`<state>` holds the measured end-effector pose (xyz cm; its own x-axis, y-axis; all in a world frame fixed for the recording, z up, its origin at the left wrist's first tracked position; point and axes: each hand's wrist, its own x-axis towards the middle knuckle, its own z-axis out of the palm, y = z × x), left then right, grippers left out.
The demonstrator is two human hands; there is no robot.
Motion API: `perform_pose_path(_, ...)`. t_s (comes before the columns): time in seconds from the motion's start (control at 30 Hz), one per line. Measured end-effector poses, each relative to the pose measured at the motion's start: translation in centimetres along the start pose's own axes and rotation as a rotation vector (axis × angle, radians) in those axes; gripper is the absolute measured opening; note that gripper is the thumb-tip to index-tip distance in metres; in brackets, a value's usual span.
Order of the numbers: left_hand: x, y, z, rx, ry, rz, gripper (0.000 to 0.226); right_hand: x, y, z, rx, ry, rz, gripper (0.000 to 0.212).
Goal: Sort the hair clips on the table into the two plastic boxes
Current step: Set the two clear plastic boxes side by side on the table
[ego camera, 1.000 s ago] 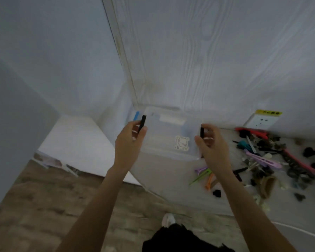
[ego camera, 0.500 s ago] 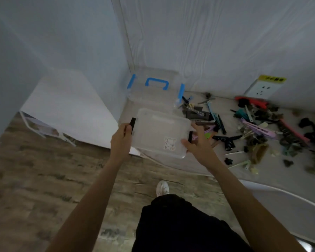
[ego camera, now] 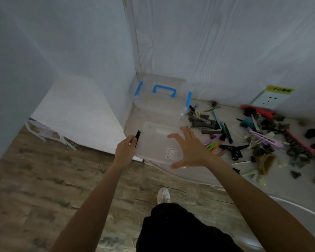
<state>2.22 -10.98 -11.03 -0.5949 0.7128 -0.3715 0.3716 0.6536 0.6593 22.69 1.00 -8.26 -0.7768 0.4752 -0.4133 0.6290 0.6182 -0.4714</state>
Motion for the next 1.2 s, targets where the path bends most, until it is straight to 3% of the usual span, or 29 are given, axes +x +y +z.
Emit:
perform_pose_path(0.17, 0.8, -1.3, -0.9, -0.142, -0.029, -0.029, 0.029, 0.6, 0.5, -1.5, 0.379, -0.008, -0.07, 0.075)
perform_pose_path(0.3, 1.5, -2.7, -1.7, -0.205, 0.008, -0.105, 0.026, 0.7, 1.0, -3.7, 0.405, -0.043, -0.056, 0.058)
perform_pose_path(0.43, 0.4, -1.5, -2.4, -0.17, 0.001, -0.054, 0.034, 1.3, 1.2, -3.6, 0.468, -0.035, -0.025, 0.037)
perform_pose_path(0.57, 0.4, -1.4, -2.1, -0.058, 0.022, 0.011, 0.045, 2.1, 1.2, -2.7, 0.607, 0.199, 0.025, 0.022)
perform_pose_path(0.7, 0.4, -1.5, -1.8, -0.021, 0.052, 0.07, 0.044, 2.1, 1.5, -1.4, 0.517, 0.484, 0.075, 0.022)
perform_pose_path(0.8, 0.7, -1.3, -1.7, -0.026, 0.039, 0.075, 0.044, 2.4, 0.8, -1.4, 0.524, 0.523, 0.043, 0.024)
perform_pose_path(0.97, 1.3, -1.3, -1.3, -0.041, -0.009, 0.052, 0.044, 2.8, 0.8, -1.6, 0.33, 0.608, 0.004, 0.024)
perform_pose_path(1.1, 1.2, -1.5, -1.1, -0.046, 0.038, 0.073, 0.054, 2.9, 0.5, -1.8, 0.581, 0.556, 0.127, 0.025)
perform_pose_path(1.2, 0.9, -0.5, -1.6, -0.009, 0.168, 0.128, 0.06, 2.9, 0.4, -2.3, 0.617, 0.673, 0.271, 0.026)
